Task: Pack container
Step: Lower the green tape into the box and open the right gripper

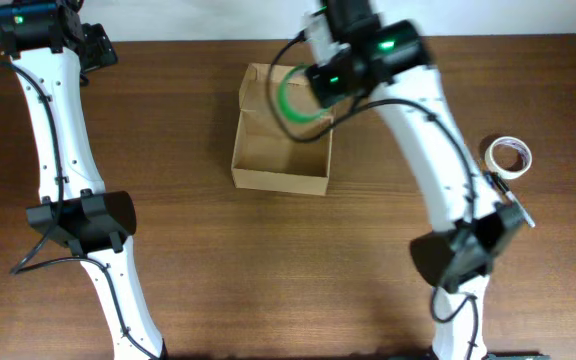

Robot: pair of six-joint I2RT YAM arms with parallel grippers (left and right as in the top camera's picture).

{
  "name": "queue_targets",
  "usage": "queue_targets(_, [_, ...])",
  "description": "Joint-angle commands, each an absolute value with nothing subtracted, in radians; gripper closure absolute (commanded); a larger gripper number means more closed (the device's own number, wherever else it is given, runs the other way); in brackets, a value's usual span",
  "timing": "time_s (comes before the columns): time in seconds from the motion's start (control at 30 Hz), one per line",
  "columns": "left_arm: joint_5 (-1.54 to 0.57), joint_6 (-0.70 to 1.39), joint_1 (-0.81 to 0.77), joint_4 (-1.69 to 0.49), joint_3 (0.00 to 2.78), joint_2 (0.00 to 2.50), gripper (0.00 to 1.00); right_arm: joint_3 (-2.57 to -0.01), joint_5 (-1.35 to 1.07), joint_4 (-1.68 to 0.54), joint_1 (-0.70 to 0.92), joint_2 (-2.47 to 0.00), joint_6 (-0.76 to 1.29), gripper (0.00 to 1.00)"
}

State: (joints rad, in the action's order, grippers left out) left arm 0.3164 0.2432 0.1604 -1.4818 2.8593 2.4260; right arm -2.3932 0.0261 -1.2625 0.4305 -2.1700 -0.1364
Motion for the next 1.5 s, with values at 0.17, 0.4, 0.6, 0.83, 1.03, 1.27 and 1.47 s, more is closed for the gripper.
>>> queue_targets(0.17, [0.310, 0.253, 0.167, -1.482, 2.864, 2.440, 0.00, -2.379, -0.044, -1.250, 0.491, -2.346, -0.179, 0.96])
queue_targets(0.4, [0.310, 0.253, 0.167, -1.482, 2.864, 2.440, 0.00, -2.378, -0.105, -1.256, 0.492, -2.398, -0.179, 0.96])
queue_targets(0.6, [0.310, 0.253, 0.167, -1.482, 2.864, 2.440, 0.00, -2.378, -0.131, -1.253, 0.509, -2.405, -0.179, 0.96])
queue_targets(0.83, [0.310, 0.253, 0.167, -1.482, 2.864, 2.440, 0.00, -2.378, -0.131, -1.248, 0.526, -2.446, -0.175, 0.96])
queue_targets(1.03, [0.310, 0.253, 0.167, -1.482, 2.864, 2.440, 0.00, -2.378, -0.115, -1.230, 0.522, -2.476, -0.174, 0.96])
queue_targets(1.27, [0.310, 0.253, 0.167, -1.482, 2.864, 2.440, 0.00, -2.378, -0.010, -1.213, 0.524, -2.498, -0.094, 0.96])
queue_targets(1.47, [0.310, 0.253, 0.167, -1.482, 2.864, 2.440, 0.00, -2.378, 0.039, -1.192, 0.535, -2.500, -0.062, 0.96])
